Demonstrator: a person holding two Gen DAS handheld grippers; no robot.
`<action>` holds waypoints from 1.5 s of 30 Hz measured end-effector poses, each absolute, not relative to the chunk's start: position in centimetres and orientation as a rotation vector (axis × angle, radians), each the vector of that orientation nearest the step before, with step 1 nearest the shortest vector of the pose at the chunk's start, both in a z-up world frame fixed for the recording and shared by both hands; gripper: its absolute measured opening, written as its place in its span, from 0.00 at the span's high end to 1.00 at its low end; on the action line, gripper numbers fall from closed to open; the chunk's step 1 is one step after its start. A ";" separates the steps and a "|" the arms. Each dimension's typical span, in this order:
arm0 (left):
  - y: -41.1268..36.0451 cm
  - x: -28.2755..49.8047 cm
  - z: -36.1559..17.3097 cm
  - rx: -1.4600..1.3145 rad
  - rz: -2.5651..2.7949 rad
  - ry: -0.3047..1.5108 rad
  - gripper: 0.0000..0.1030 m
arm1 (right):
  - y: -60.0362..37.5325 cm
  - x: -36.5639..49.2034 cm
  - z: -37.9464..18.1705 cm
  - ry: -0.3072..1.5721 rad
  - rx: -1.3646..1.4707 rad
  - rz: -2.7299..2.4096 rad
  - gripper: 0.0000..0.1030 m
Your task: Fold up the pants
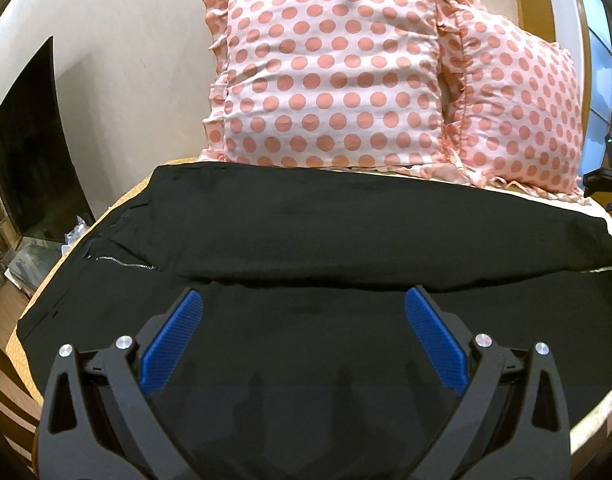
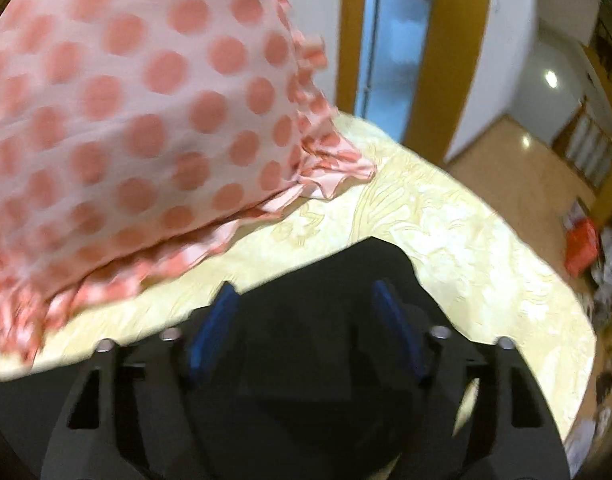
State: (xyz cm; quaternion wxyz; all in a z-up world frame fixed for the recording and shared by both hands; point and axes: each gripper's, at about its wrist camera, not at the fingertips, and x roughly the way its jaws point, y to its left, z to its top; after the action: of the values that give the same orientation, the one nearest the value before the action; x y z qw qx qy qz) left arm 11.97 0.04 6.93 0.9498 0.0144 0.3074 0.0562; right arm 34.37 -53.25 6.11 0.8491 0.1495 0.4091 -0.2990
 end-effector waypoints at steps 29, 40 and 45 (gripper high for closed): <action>2.3 13.2 5.2 -0.030 0.101 0.693 0.02 | -55.2 27.5 6.1 0.607 0.472 -0.467 0.96; 2.4 11.3 7.0 -0.025 0.111 0.631 0.02 | -50.4 10.0 4.2 0.495 0.547 -0.348 0.97; 2.2 10.9 7.5 -0.008 0.125 0.617 0.02 | -52.0 8.3 1.1 0.555 0.698 -0.329 0.96</action>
State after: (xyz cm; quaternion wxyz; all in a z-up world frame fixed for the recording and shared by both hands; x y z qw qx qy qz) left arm 10.86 2.23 7.45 0.9509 -0.0041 0.3034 0.0613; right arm 8.31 -52.04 1.13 0.8891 0.3362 0.2673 -0.1582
